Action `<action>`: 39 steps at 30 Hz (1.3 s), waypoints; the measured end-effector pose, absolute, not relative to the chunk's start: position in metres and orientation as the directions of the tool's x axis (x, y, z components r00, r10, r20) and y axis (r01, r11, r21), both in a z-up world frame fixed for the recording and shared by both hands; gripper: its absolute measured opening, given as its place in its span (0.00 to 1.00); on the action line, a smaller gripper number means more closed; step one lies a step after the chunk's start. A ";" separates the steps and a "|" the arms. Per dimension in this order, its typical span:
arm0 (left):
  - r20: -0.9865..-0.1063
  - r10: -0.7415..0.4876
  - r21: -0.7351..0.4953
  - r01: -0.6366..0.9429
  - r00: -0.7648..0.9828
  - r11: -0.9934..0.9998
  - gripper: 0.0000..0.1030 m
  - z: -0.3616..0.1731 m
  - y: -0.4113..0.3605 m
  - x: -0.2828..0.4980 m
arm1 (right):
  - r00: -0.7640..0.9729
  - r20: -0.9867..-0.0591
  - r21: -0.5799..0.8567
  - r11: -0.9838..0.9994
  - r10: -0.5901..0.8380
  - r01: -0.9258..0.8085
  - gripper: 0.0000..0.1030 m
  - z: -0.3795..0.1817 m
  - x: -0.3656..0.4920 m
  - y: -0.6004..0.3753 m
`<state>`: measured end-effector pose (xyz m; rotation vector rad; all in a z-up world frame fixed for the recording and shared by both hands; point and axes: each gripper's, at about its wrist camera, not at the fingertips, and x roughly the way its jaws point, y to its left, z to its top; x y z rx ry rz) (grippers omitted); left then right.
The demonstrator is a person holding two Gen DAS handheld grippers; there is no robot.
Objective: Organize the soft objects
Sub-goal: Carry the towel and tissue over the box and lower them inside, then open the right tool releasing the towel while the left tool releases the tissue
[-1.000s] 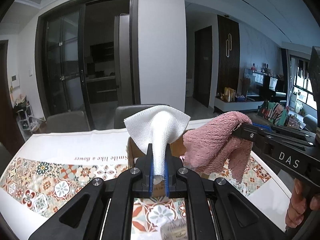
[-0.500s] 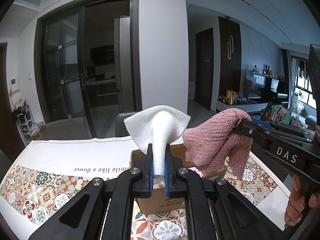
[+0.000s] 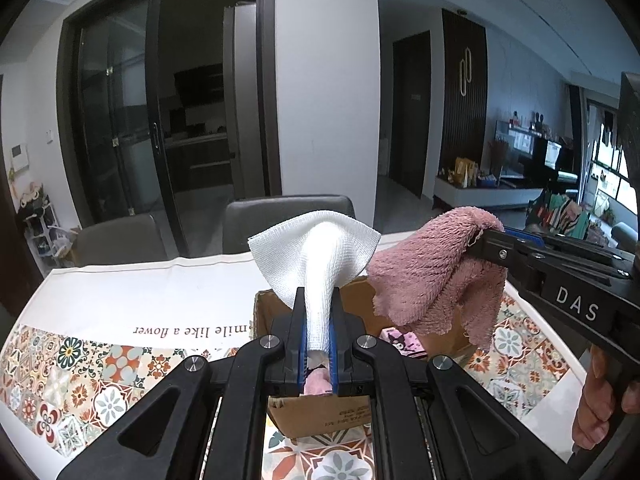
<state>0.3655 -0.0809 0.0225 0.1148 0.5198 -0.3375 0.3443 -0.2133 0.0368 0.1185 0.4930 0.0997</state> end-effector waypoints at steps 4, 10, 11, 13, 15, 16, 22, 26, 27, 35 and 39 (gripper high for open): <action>-0.523 -0.283 0.026 0.347 0.804 0.938 0.10 0.013 -0.085 0.379 | 0.850 -0.511 0.150 0.987 0.129 -0.059 0.11 0.025 0.363 -0.218; -0.571 -0.293 0.006 0.361 0.767 0.933 0.10 -0.004 -0.090 0.396 | 0.799 -0.583 0.182 0.982 0.148 -0.049 0.11 0.002 0.387 -0.221; -0.579 -0.293 0.003 0.361 0.761 0.933 0.10 -0.008 -0.091 0.398 | 0.791 -0.593 0.185 0.982 0.150 -0.048 0.11 -0.002 0.391 -0.222; -0.596 -0.296 0.000 0.369 0.746 0.929 0.10 -0.014 -0.094 0.404 | 0.777 -0.612 0.185 0.982 0.147 -0.040 0.11 -0.010 0.397 -0.223; -0.622 -0.305 -0.014 0.378 0.721 0.925 0.10 -0.022 -0.096 0.411 | 0.760 -0.634 0.185 0.982 0.147 -0.036 0.11 -0.018 0.402 -0.224; -0.631 -0.306 -0.019 0.381 0.713 0.925 0.10 -0.025 -0.097 0.412 | 0.750 -0.646 0.187 0.982 0.144 -0.028 0.11 -0.023 0.405 -0.225; -0.670 -0.291 -0.015 0.379 0.683 0.925 0.29 -0.037 -0.103 0.418 | 0.676 -0.719 0.230 0.973 0.165 0.007 0.19 -0.045 0.421 -0.232; -0.682 -0.284 -0.005 0.385 0.674 0.923 0.38 -0.041 -0.104 0.417 | 0.643 -0.747 0.243 0.970 0.171 0.025 0.32 -0.056 0.427 -0.235; -0.685 -0.282 -0.006 0.383 0.672 0.924 0.42 -0.041 -0.104 0.416 | 0.637 -0.752 0.238 0.971 0.171 0.021 0.32 -0.058 0.427 -0.234; -0.689 -0.258 -0.004 0.352 0.677 0.936 0.48 -0.040 -0.094 0.414 | 0.640 -0.755 0.223 0.974 0.144 0.044 0.51 -0.055 0.427 -0.236; -0.691 -0.241 -0.005 0.328 0.682 0.945 0.49 -0.038 -0.087 0.414 | 0.637 -0.762 0.178 0.983 0.116 0.034 0.51 -0.049 0.435 -0.232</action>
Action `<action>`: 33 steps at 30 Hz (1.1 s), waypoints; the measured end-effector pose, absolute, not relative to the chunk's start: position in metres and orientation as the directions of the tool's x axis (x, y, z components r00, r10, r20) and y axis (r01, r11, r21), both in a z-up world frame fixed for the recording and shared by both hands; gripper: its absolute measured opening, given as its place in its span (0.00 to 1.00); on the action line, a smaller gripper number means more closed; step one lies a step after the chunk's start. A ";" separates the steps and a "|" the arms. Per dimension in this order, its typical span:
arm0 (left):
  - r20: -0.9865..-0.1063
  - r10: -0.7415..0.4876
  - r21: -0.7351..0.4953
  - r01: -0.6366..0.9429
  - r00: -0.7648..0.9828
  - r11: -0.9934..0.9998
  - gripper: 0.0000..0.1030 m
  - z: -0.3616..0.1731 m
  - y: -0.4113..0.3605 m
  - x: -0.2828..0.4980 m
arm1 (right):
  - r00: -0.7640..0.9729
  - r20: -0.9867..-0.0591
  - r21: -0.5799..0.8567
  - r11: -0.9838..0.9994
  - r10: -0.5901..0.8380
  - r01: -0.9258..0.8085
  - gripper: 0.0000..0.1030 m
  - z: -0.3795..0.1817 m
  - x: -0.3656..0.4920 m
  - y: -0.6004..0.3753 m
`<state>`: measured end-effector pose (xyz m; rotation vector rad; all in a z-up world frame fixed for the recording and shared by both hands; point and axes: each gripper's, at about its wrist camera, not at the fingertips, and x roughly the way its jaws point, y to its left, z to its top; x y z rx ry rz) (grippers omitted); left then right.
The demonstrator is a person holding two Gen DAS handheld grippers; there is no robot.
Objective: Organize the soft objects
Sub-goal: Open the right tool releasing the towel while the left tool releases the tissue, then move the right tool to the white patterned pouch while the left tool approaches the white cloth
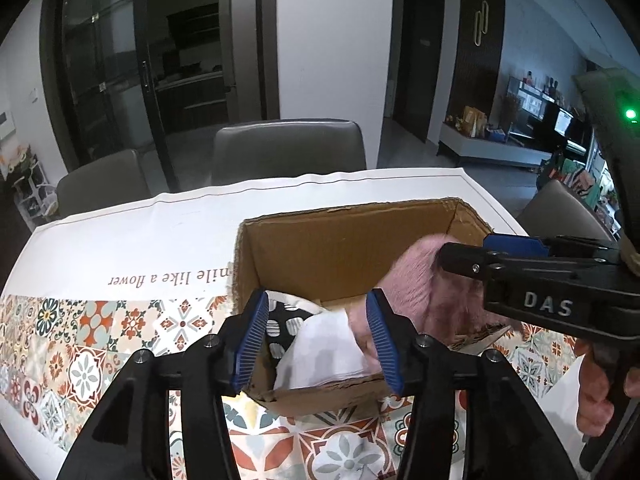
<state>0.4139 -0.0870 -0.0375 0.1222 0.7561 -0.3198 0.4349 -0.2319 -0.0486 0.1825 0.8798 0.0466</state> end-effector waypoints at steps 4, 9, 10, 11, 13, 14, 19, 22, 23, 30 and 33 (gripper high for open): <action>-0.689 -0.224 0.004 0.313 0.689 0.950 0.49 -0.035 -0.083 0.411 | 0.585 -0.806 0.116 0.993 0.085 0.016 0.51 -0.051 0.444 -0.225; -0.681 -0.218 0.004 0.301 0.699 0.954 0.51 -0.031 -0.078 0.405 | 0.580 -0.811 0.100 0.995 0.074 0.013 0.51 -0.050 0.436 -0.221; -0.679 -0.216 0.005 0.299 0.701 0.954 0.51 -0.030 -0.077 0.403 | 0.582 -0.809 0.108 0.994 0.079 0.015 0.51 -0.049 0.433 -0.221; -0.676 -0.215 0.005 0.297 0.705 0.955 0.53 -0.028 -0.075 0.401 | 0.585 -0.807 0.112 0.994 0.082 0.016 0.51 -0.048 0.429 -0.221; -0.668 -0.213 0.008 0.294 0.713 0.956 0.54 -0.024 -0.073 0.395 | 0.593 -0.800 0.117 0.993 0.084 0.017 0.51 -0.045 0.422 -0.219; -0.662 -0.213 0.010 0.293 0.718 0.956 0.54 -0.022 -0.071 0.391 | 0.597 -0.798 0.119 0.993 0.085 0.018 0.51 -0.044 0.419 -0.218; -0.643 -0.210 0.018 0.289 0.736 0.957 0.56 -0.017 -0.063 0.373 | 0.620 -0.780 0.119 0.993 0.082 0.019 0.51 -0.035 0.400 -0.213; -0.638 -0.211 0.016 0.287 0.740 0.958 0.56 -0.014 -0.057 0.363 | 0.631 -0.771 0.118 0.993 0.083 0.013 0.51 -0.032 0.387 -0.207; -0.638 -0.212 0.014 0.287 0.740 0.958 0.56 -0.014 -0.055 0.361 | 0.633 -0.769 0.123 0.992 0.088 0.012 0.51 -0.031 0.383 -0.206; -0.642 -0.203 0.017 0.279 0.740 0.960 0.56 -0.017 -0.040 0.339 | 0.636 -0.765 0.131 0.991 0.099 0.004 0.51 -0.032 0.362 -0.194; -0.652 -0.201 0.013 0.276 0.732 0.961 0.56 -0.022 -0.035 0.331 | 0.633 -0.768 0.135 0.991 0.102 0.004 0.51 -0.036 0.355 -0.190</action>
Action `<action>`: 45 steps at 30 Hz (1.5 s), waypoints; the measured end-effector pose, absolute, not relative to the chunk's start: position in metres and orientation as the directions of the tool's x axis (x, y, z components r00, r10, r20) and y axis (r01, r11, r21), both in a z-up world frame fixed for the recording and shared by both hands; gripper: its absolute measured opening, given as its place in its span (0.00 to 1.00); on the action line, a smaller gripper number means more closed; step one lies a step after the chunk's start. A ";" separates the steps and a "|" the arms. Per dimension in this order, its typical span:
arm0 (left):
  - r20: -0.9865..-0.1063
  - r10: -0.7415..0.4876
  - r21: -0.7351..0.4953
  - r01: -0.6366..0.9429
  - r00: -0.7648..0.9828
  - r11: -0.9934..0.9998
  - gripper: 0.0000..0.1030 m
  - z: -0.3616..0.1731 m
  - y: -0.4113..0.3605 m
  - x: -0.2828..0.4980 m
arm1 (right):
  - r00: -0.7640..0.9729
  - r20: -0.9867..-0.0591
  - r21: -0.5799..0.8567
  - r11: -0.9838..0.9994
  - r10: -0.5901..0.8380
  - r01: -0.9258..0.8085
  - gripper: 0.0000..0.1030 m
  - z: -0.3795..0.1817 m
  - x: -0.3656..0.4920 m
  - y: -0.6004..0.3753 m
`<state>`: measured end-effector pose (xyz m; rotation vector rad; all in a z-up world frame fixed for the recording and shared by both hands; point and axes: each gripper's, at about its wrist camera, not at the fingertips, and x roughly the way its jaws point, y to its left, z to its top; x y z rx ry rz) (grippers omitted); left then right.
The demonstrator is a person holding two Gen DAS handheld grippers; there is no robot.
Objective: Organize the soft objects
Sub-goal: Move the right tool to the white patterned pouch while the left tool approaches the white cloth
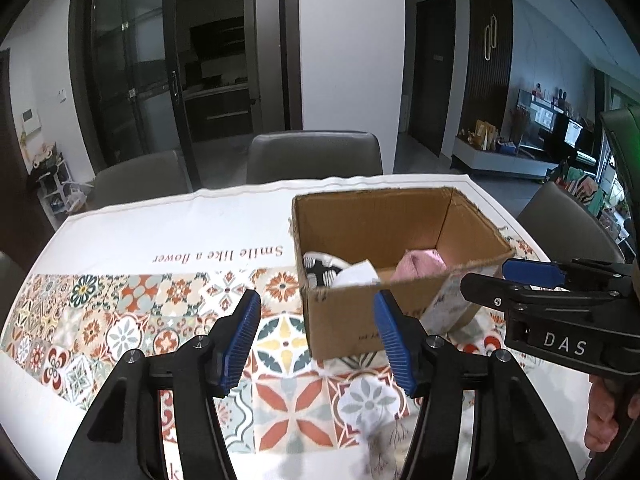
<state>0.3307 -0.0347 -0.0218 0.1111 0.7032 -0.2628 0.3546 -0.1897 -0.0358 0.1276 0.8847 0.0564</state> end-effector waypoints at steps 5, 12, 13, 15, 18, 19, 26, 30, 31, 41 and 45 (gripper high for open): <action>-0.670 -0.193 0.010 0.269 0.717 0.963 0.56 -0.031 -0.028 0.317 | 0.616 -0.779 0.147 0.989 0.113 0.004 0.51 -0.046 0.340 -0.184; -0.703 -0.177 0.018 0.265 0.689 0.964 0.56 -0.046 -0.017 0.299 | 0.574 -0.808 0.163 0.987 0.132 0.004 0.51 -0.065 0.326 -0.176; -0.708 -0.175 0.017 0.264 0.685 0.964 0.56 -0.048 -0.016 0.297 | 0.566 -0.813 0.164 0.986 0.134 0.003 0.51 -0.068 0.324 -0.174; -0.719 -0.167 0.018 0.259 0.674 0.966 0.56 -0.052 -0.012 0.294 | 0.548 -0.825 0.164 0.986 0.138 -0.002 0.51 -0.074 0.322 -0.170; -0.735 -0.160 0.014 0.250 0.659 0.968 0.57 -0.058 -0.007 0.290 | 0.523 -0.840 0.167 0.986 0.146 -0.007 0.52 -0.083 0.320 -0.165; -0.741 -0.158 0.013 0.248 0.653 0.969 0.57 -0.061 -0.005 0.289 | 0.513 -0.845 0.168 0.986 0.148 -0.008 0.52 -0.085 0.319 -0.163; -0.777 -0.133 0.026 0.243 0.616 0.970 0.58 -0.079 0.005 0.283 | 0.451 -0.876 0.181 0.983 0.169 -0.016 0.68 -0.107 0.319 -0.151; -0.804 -0.121 0.030 0.243 0.582 0.970 0.58 -0.093 0.008 0.281 | 0.410 -0.895 0.179 0.984 0.173 -0.024 0.70 -0.120 0.321 -0.144; -0.810 -0.118 0.031 0.243 0.575 0.969 0.58 -0.096 0.009 0.281 | 0.403 -0.898 0.182 0.983 0.177 -0.024 0.72 -0.123 0.321 -0.143; -0.845 -0.098 0.041 0.245 0.526 0.969 0.58 -0.120 0.012 0.280 | 0.315 -0.935 0.167 0.986 0.167 -0.026 0.84 -0.157 0.326 -0.136; -0.859 -0.086 0.046 0.243 0.505 0.969 0.58 -0.129 0.013 0.282 | 0.272 -0.949 0.161 0.987 0.161 -0.023 0.84 -0.171 0.330 -0.134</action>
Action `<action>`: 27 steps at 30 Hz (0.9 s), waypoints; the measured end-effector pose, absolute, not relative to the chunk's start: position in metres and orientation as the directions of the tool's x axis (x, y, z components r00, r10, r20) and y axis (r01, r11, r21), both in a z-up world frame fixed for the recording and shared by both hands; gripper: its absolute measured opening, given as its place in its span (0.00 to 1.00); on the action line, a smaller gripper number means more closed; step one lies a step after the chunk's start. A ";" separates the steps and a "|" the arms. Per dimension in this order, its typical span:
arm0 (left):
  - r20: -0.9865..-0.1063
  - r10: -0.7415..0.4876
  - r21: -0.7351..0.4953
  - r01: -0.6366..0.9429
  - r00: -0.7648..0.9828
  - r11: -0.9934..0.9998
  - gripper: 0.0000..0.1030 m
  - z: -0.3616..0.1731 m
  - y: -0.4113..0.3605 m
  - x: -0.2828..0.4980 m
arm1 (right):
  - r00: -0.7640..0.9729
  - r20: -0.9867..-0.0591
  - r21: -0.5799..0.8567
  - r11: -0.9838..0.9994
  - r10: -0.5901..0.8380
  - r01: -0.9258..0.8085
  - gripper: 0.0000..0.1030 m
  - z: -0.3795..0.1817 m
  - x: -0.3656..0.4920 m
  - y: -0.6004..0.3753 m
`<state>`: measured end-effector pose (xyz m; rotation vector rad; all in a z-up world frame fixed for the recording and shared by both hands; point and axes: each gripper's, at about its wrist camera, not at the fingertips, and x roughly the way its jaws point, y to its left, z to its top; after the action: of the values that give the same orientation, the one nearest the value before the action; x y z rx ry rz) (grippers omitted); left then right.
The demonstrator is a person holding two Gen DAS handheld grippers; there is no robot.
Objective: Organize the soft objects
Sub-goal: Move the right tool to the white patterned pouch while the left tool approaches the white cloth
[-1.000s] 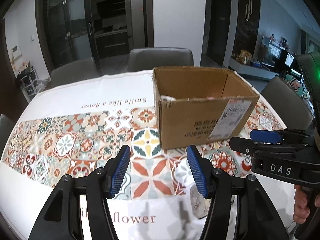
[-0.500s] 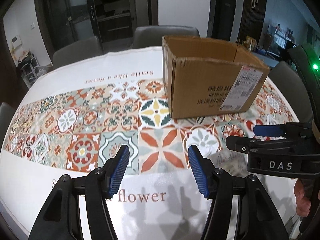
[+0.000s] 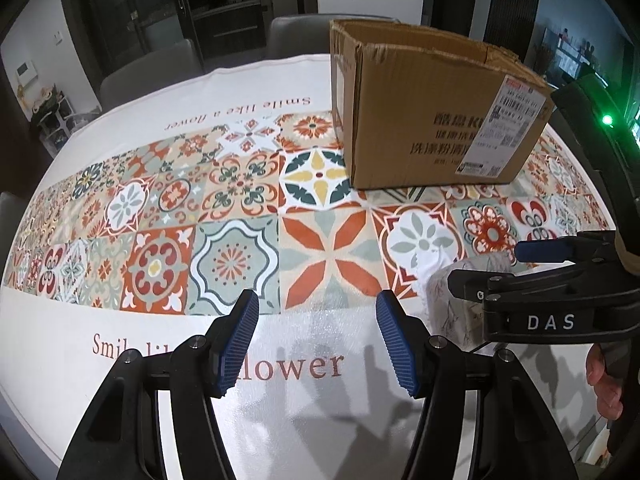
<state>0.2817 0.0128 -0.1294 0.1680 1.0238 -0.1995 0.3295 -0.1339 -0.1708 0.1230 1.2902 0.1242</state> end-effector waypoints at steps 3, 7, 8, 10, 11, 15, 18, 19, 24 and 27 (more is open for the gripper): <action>-0.865 -0.080 0.050 0.245 0.495 0.968 0.58 -0.135 0.013 0.282 | 0.249 -0.955 0.159 0.987 0.159 -0.021 0.84 -0.181 0.333 -0.133; -0.872 -0.073 0.053 0.241 0.484 0.969 0.58 -0.141 0.013 0.284 | 0.233 -0.962 0.144 0.989 0.145 -0.018 0.84 -0.191 0.336 -0.131; -0.874 -0.070 0.054 0.240 0.481 0.969 0.58 -0.143 0.013 0.284 | 0.228 -0.964 0.140 0.990 0.140 -0.019 0.84 -0.193 0.338 -0.130; -0.878 -0.071 0.052 0.242 0.474 0.969 0.58 -0.146 0.012 0.285 | 0.221 -0.966 0.130 0.991 0.132 -0.025 0.84 -0.197 0.340 -0.127; -0.879 -0.071 0.051 0.242 0.471 0.969 0.58 -0.147 0.012 0.285 | 0.219 -0.967 0.125 0.992 0.127 -0.024 0.84 -0.198 0.340 -0.126; -0.887 -0.085 0.033 0.246 0.453 0.969 0.58 -0.154 0.010 0.286 | 0.211 -0.971 0.111 0.993 0.116 -0.036 0.86 -0.203 0.344 -0.124; -0.892 -0.088 0.028 0.249 0.443 0.968 0.58 -0.157 0.008 0.287 | 0.203 -0.973 0.104 0.994 0.110 -0.039 0.87 -0.209 0.346 -0.122; -0.893 -0.090 0.026 0.250 0.440 0.968 0.58 -0.158 0.007 0.287 | 0.203 -0.973 0.106 0.994 0.112 -0.039 0.87 -0.209 0.347 -0.122; -0.894 -0.106 0.015 0.267 0.434 0.964 0.58 -0.161 0.002 0.287 | 0.211 -0.970 0.115 0.993 0.121 -0.041 0.86 -0.212 0.348 -0.122; -0.894 -0.113 0.011 0.274 0.434 0.962 0.58 -0.161 -0.001 0.287 | 0.223 -0.966 0.127 0.991 0.132 -0.036 0.82 -0.210 0.344 -0.129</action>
<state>0.2867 -0.0011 -0.1612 0.1632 1.0968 -0.2421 0.3437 -0.1294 -0.2104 0.0835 1.3417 0.1164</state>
